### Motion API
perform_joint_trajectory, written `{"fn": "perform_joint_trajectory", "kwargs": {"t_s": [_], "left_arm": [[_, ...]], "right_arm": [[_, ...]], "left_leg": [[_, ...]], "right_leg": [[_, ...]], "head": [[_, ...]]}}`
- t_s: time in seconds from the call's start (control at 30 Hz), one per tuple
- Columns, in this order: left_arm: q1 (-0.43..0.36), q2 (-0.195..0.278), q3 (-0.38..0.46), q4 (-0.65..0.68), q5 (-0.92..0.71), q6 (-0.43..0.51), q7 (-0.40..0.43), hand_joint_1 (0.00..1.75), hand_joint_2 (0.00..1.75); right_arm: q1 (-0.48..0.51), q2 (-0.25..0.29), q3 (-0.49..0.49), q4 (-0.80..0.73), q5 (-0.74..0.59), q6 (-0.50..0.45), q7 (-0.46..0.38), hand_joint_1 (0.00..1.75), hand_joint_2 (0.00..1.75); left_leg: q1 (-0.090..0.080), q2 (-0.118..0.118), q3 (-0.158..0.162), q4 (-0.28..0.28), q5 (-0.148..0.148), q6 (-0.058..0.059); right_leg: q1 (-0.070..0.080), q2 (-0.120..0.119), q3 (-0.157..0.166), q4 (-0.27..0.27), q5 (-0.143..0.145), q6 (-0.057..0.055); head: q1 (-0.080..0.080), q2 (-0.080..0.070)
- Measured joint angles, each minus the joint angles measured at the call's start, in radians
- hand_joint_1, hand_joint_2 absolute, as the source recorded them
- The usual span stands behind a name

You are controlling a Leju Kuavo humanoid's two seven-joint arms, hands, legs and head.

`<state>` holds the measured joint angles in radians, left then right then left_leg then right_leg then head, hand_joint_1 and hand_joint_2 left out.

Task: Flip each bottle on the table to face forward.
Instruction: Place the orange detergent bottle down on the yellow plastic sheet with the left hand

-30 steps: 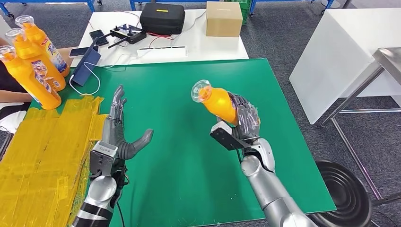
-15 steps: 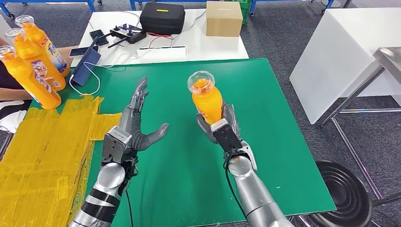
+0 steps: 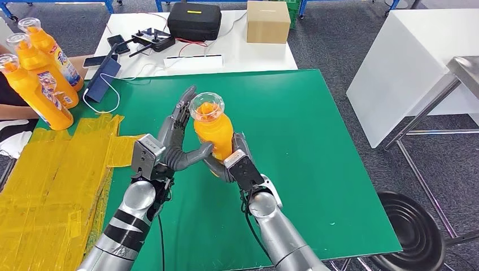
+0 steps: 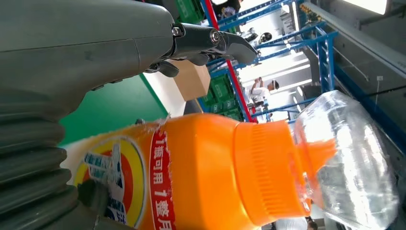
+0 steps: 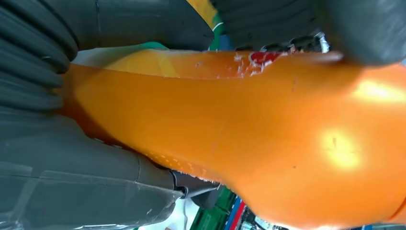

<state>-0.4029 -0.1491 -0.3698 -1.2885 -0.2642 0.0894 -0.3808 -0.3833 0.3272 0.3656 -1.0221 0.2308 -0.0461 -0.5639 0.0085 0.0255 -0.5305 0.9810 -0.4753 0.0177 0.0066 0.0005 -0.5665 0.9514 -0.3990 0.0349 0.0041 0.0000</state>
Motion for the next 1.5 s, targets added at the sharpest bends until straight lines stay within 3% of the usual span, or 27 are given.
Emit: {"fn": "perform_joint_trajectory", "kwargs": {"t_s": [0.3, 0.53, 0.7, 0.73, 0.83, 0.87, 1.3, 1.33, 1.43, 1.47, 1.5], "left_arm": [[-0.027, -0.008, -0.035, 0.043, 0.003, -0.014, 0.004, 0.0, 1.75], [-0.012, -0.006, -0.047, 0.046, -0.004, -0.014, 0.005, 0.0, 1.75], [0.012, -0.005, -0.052, 0.034, -0.015, -0.011, 0.005, 0.0, 1.75], [0.018, -0.005, -0.052, 0.031, -0.017, -0.01, 0.005, 0.08, 1.75], [0.036, -0.005, -0.051, 0.021, -0.015, 0.0, 0.002, 1.39, 1.75], [0.044, -0.005, -0.049, 0.015, -0.011, 0.008, -0.001, 1.75, 1.75], [0.119, -0.018, -0.01, -0.062, 0.048, 0.104, -0.028, 1.75, 1.75], [0.12, -0.018, -0.009, -0.064, 0.048, 0.11, -0.029, 1.75, 1.75], [0.123, -0.02, -0.009, -0.069, 0.047, 0.13, -0.033, 1.75, 1.75], [0.124, -0.021, -0.009, -0.07, 0.041, 0.142, -0.035, 1.75, 1.75], [0.126, -0.022, -0.009, -0.072, 0.029, 0.161, -0.039, 1.75, 1.75]], "right_arm": [[-0.024, 0.026, 0.069, 0.041, 0.029, -0.083, 0.004, 1.75, 1.75], [-0.019, 0.028, 0.096, 0.066, 0.046, -0.12, -0.004, 1.75, 1.75], [-0.006, 0.027, 0.113, 0.067, 0.111, -0.2, 0.004, 1.75, 1.75], [-0.003, 0.027, 0.117, 0.067, 0.121, -0.21, 0.007, 1.75, 1.75], [0.005, 0.025, 0.128, 0.067, 0.145, -0.231, 0.014, 1.75, 1.75], [0.006, 0.025, 0.132, 0.067, 0.152, -0.237, 0.016, 1.75, 1.75], [0.016, 0.028, 0.166, 0.073, 0.154, -0.256, 0.014, 1.75, 1.75], [0.016, 0.028, 0.167, 0.073, 0.153, -0.255, 0.014, 1.44, 1.75], [0.015, 0.029, 0.168, 0.073, 0.149, -0.253, 0.011, 0.13, 1.75], [0.015, 0.029, 0.168, 0.073, 0.148, -0.251, 0.01, 0.0, 1.75], [0.015, 0.029, 0.168, 0.072, 0.147, -0.249, 0.008, 0.0, 1.75]], "left_leg": [[0.0, 0.0, -0.001, 0.0, 0.0, 0.0], [0.0, 0.0, -0.002, 0.0, 0.0, 0.0], [0.0, 0.0, -0.002, 0.0, 0.0, 0.0], [0.0, 0.0, -0.002, 0.0, 0.0, 0.0], [0.0, 0.0, -0.003, 0.0, 0.0, 0.0], [0.0, 0.0, -0.003, 0.0, 0.0, 0.0], [-0.001, 0.0, -0.003, 0.0, 0.0, 0.0], [-0.001, 0.0, -0.003, 0.0, 0.0, 0.0], [-0.001, 0.0, -0.003, 0.0, 0.0, 0.0], [-0.001, 0.0, -0.003, 0.0, 0.0, 0.0], [-0.001, 0.0, -0.003, 0.0, 0.0, 0.0]], "right_leg": [[-0.001, 0.0, -0.001, 0.001, 0.0, 0.0], [-0.001, 0.0, -0.002, 0.001, 0.0, 0.0], [-0.001, 0.0, -0.002, 0.001, 0.0, 0.0], [-0.001, 0.0, -0.002, 0.001, 0.0, 0.0], [-0.001, 0.0, -0.003, 0.001, 0.0, 0.0], [-0.001, 0.0, -0.003, 0.001, 0.0, 0.0], [-0.001, 0.0, -0.003, 0.001, 0.0, 0.0], [-0.001, 0.0, -0.004, 0.001, 0.0, 0.0], [-0.001, 0.0, -0.004, 0.001, 0.0, 0.0], [-0.001, 0.0, -0.004, 0.001, 0.0, 0.0], [-0.001, 0.0, -0.004, 0.001, 0.0, 0.0]], "head": [[0.0, 0.0], [0.0, 0.0], [0.0, 0.0], [0.0, 0.0], [0.0, 0.0], [0.0, 0.0], [0.0, 0.0], [0.0, 0.0], [0.0, 0.0], [0.0, 0.0], [0.0, 0.0]]}}
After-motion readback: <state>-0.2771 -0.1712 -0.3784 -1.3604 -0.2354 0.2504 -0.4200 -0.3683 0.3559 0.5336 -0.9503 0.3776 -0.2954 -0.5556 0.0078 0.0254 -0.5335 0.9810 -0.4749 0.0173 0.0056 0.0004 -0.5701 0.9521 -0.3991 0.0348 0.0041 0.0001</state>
